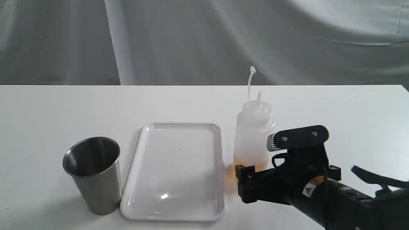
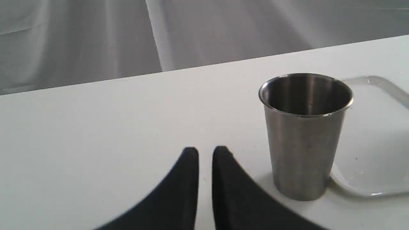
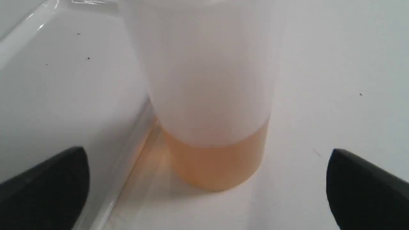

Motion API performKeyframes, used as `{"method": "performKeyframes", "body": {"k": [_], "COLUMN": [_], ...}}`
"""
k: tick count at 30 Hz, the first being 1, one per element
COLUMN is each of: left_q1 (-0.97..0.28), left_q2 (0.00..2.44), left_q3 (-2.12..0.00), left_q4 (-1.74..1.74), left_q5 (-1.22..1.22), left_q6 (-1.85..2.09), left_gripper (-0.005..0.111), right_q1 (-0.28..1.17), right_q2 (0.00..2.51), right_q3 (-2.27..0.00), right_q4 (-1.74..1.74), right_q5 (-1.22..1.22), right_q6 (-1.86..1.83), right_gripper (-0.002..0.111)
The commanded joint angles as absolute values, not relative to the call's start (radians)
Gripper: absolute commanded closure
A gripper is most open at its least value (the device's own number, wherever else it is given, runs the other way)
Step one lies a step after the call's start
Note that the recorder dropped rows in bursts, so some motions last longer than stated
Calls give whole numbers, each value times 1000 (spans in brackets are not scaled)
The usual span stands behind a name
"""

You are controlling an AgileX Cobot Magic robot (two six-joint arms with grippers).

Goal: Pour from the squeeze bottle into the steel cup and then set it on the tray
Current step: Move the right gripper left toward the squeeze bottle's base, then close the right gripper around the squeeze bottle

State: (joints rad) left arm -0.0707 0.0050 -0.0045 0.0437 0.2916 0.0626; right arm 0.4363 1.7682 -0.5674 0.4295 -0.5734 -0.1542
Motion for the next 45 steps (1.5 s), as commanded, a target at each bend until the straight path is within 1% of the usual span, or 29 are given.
{"method": "performKeyframes", "body": {"k": [1,8,14,23,30,33,35,41,43,45], "left_q1": [-74,-74,-74,-74,-74,-74,-74,-74,-74,-74], "left_q2": [0,0,0,0,0,0,0,0,0,0], "left_q3": [0,0,0,0,0,0,0,0,0,0], "left_q4": [44,44,44,44,44,44,44,44,44,44], "left_q5": [285,285,285,285,285,285,285,285,285,285], "left_q6": [61,61,61,61,61,61,61,61,61,61], "left_gripper": [98,98,98,98,98,98,98,98,98,98], "right_q1": [427,386,362,361,361,361,361,363,370,377], "right_q2": [1819,1901,1911,1920,1935,1935,1935,1935,1933,1922], "right_q3": [-630,-732,-777,-782,-782,-782,-782,-782,-782,-782], "right_q4": [442,455,456,472,472,472,472,471,471,471], "right_q5": [-563,-552,-533,-540,-536,-536,-536,-536,-536,-536], "right_q6": [-161,-161,-163,-163,-163,-163,-163,-163,-163,-163], "right_gripper": [3,3,3,3,8,14,22,53,60,64]}}
